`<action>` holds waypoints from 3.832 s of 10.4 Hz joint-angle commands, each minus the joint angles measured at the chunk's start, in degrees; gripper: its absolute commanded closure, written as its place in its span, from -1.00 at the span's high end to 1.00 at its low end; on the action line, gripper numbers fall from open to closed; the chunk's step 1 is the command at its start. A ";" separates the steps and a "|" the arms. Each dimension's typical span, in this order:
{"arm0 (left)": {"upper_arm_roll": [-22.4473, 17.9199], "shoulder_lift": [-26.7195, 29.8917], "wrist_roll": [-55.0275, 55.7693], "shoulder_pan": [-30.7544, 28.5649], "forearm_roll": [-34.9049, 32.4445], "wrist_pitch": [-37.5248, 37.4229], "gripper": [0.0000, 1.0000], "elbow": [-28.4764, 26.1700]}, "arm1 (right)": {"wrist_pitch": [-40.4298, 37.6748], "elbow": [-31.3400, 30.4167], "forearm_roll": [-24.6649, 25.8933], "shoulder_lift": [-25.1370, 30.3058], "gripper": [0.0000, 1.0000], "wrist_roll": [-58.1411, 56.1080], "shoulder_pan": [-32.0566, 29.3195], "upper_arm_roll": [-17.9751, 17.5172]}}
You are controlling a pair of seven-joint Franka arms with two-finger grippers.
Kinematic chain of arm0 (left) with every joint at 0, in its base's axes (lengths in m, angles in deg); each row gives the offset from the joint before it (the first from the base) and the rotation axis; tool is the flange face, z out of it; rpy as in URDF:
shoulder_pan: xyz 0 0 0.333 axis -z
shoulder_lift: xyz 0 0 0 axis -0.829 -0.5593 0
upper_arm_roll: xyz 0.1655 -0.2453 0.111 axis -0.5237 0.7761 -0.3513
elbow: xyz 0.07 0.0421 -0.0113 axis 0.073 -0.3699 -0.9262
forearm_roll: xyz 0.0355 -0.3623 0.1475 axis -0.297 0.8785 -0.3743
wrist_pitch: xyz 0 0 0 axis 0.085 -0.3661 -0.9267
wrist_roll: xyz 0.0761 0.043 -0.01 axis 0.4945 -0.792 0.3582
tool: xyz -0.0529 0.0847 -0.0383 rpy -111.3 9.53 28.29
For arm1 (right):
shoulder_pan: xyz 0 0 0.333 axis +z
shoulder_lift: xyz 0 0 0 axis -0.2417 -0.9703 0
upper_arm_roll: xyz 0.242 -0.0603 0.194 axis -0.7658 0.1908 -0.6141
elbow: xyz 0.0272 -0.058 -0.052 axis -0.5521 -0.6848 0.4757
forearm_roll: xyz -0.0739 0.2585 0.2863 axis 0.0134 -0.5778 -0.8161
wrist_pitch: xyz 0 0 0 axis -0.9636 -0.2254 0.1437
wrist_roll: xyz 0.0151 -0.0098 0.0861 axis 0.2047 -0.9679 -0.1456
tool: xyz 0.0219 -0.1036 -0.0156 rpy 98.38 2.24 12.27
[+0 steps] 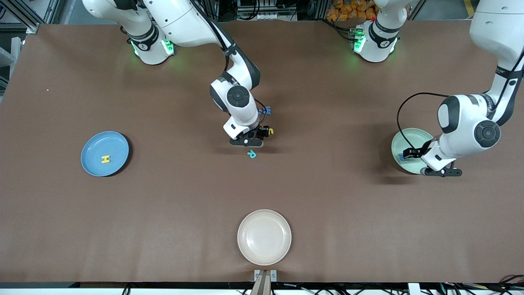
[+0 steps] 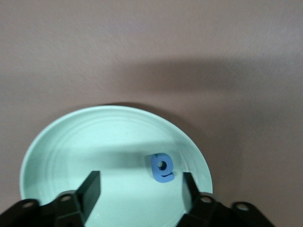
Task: Sort uppercase to blue plate, lowercase to green plate
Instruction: 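Drop the blue a on green plate while the right gripper grasps pink Q, then place the pink Q on the blue plate with the right gripper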
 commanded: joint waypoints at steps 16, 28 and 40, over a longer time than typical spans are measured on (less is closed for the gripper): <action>17.43 8.29 10.83 3.03 1.32 -38.30 1.00 33.19 | -5.31 4.87 1.52 -0.42 -0.49 0.71 -1.91 0.12; 24.64 8.29 18.58 2.94 1.24 -38.48 1.00 34.07 | -14.27 4.52 10.22 3.97 -0.46 -37.22 -22.46 3.64; 20.99 9.34 18.93 8.97 1.41 -38.48 1.00 34.07 | -13.84 -11.64 6.65 14.43 -0.37 -76.51 -38.11 13.92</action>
